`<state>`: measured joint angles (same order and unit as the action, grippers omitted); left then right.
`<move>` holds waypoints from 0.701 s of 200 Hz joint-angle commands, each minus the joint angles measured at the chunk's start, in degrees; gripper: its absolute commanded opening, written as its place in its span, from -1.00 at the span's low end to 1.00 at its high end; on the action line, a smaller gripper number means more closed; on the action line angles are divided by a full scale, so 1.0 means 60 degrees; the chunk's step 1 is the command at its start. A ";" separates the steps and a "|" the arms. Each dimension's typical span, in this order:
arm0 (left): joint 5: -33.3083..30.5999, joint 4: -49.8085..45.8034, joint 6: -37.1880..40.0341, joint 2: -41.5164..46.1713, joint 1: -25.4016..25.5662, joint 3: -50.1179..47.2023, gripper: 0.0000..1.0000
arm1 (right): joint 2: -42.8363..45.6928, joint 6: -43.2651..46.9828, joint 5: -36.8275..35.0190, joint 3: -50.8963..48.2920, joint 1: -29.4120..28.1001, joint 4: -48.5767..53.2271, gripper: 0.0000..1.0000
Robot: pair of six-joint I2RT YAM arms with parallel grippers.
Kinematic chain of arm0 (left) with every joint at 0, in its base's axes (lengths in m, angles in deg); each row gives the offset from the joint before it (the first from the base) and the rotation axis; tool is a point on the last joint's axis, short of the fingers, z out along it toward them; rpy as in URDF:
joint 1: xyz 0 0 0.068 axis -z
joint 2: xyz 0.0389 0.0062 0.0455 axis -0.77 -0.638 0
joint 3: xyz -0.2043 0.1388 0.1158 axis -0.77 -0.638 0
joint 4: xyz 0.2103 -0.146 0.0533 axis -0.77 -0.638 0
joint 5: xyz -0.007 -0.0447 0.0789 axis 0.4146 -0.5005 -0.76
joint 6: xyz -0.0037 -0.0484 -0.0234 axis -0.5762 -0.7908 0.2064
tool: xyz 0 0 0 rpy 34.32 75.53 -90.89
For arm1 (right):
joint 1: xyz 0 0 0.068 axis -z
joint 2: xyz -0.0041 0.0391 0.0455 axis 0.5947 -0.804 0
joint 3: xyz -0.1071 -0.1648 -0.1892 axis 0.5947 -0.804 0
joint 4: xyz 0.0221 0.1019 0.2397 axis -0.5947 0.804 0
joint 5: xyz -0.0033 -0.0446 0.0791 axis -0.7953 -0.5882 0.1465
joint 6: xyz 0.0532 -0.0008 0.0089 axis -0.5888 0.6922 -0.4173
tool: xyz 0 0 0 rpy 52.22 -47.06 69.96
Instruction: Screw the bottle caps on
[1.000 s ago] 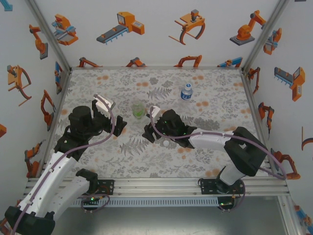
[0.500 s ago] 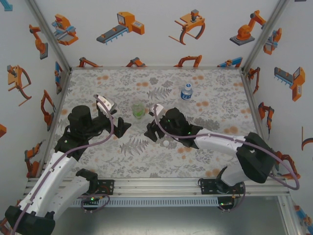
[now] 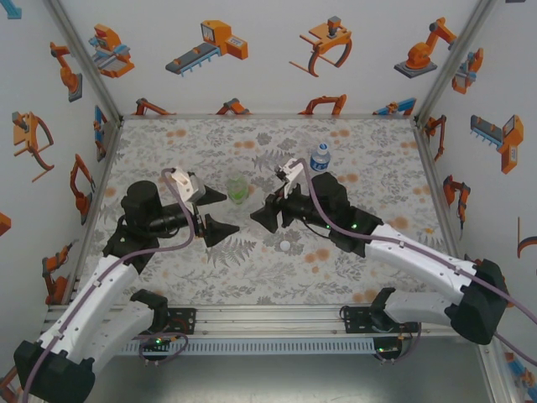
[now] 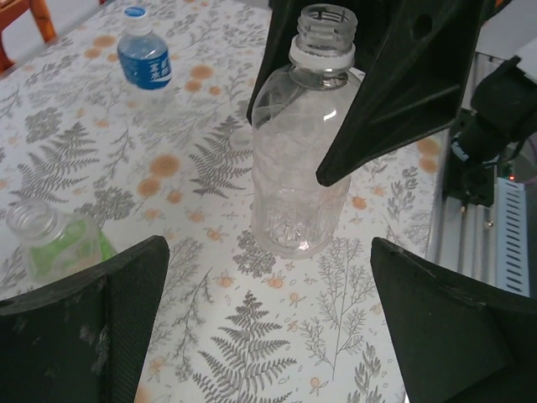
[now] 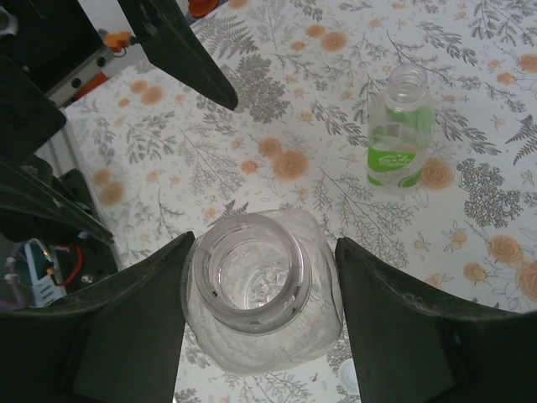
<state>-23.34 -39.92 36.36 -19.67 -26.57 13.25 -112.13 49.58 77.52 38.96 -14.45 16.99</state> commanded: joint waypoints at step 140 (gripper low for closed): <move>0.2056 -0.0805 0.0889 -0.1968 0.1786 0.1975 0.79 | 0.0948 -0.0885 0.2692 0.0615 -0.0050 -0.1487 -0.33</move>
<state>-14.53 -41.45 38.59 -31.12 -16.53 22.67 -108.35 43.44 92.12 40.64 -14.45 11.02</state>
